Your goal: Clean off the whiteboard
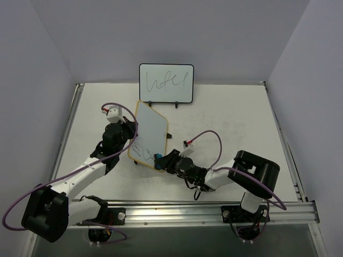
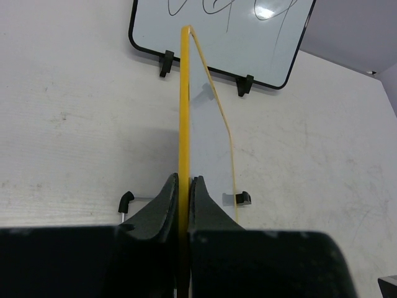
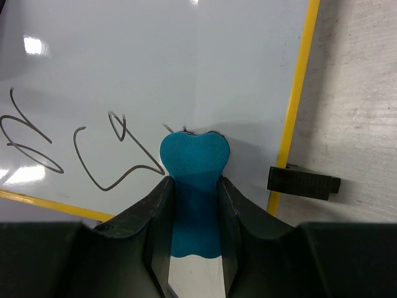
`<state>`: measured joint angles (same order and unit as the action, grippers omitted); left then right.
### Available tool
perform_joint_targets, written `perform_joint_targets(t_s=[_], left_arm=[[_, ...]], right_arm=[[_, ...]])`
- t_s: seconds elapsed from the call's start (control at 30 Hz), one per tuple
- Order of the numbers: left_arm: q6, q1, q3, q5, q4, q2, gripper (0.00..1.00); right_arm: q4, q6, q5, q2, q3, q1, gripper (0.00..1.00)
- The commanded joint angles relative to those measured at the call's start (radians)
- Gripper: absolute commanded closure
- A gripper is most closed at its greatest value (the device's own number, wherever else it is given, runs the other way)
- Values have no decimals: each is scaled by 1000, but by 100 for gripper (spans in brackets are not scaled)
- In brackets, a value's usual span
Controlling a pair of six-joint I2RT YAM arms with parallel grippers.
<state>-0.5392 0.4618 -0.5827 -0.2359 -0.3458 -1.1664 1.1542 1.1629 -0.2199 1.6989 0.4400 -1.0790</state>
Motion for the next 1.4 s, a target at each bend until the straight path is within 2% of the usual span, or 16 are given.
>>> perform_joint_targets(t_s=[0.0,0.13,0.37,0.6,0.73,1.37], left_arm=[[41,38,50,17,142,-52,98],[45,38,49,18,142,-55,98],[48,38,50,21,140,-55,98],[54,37,52,21,145,-55,98],[58,38,60,18,145,-52,98],[68,40,80,53,140,-22,98]], right_arm=[[-175,-11,330,93,32,-33,100],[-238,-38,318,87,57,-10,100],[-220,-65,323,117,20,86,100],[-278,-112,324,130,81,94,100],[-384,-146,281,104,121,99,100],[-435,-180,294,168,246,126,100]])
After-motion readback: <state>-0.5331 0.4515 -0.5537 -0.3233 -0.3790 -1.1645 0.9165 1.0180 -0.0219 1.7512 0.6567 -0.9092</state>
